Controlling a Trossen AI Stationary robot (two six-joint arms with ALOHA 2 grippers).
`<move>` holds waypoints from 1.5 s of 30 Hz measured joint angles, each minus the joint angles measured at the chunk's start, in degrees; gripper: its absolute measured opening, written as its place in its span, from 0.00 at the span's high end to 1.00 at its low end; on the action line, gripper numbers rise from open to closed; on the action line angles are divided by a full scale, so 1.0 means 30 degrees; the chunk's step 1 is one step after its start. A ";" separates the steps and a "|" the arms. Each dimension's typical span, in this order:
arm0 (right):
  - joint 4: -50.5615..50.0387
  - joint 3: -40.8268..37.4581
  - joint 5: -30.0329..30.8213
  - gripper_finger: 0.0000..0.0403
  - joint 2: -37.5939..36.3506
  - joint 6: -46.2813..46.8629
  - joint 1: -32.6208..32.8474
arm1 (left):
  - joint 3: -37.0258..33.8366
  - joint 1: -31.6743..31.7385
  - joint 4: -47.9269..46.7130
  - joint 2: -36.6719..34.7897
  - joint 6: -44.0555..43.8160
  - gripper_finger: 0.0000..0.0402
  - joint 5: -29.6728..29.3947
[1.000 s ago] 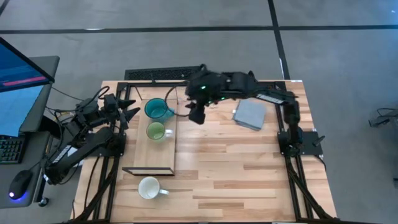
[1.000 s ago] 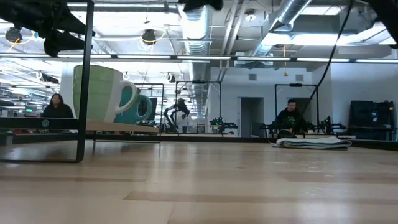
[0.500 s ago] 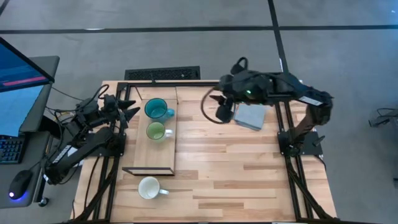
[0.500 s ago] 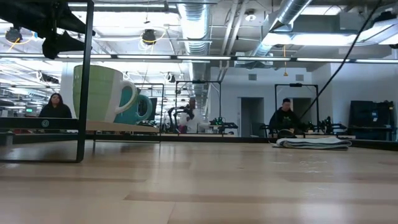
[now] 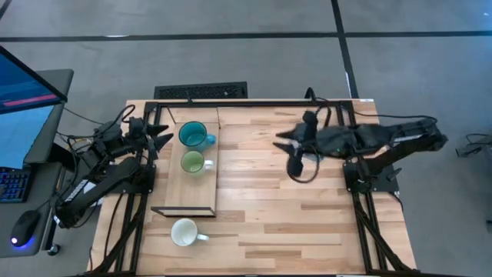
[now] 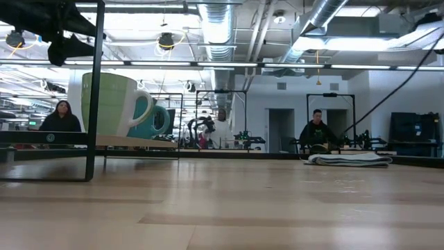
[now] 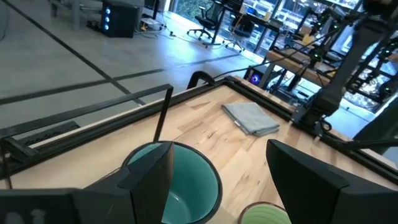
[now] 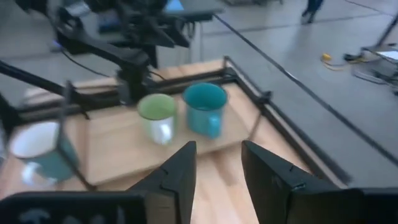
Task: Stack small to large cups/mugs on shelf
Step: Put the white mug on the shelf
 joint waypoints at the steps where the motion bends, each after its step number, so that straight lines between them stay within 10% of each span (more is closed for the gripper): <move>1: 0.1405 -0.1383 -0.0032 0.63 -0.0536 0.0201 0.0225 | 0.0000 0.0000 0.0000 0.0000 0.0002 0.38 0.0112; 12: 1.4200 -1.1689 -0.0146 0.66 -0.1138 0.2456 0.2083 | 0.0000 0.0000 0.0000 0.0000 0.0005 0.38 0.0473; 25: 2.1745 -1.2040 -0.1144 0.67 0.4135 0.1261 0.2741 | 0.0000 -0.0007 -0.0007 0.0001 -0.0279 0.38 0.0983; 45: 2.2103 -1.2040 -0.4328 0.67 0.4695 0.5805 0.2766 | 0.0000 0.0000 -0.0262 0.0007 -0.0261 0.38 0.0648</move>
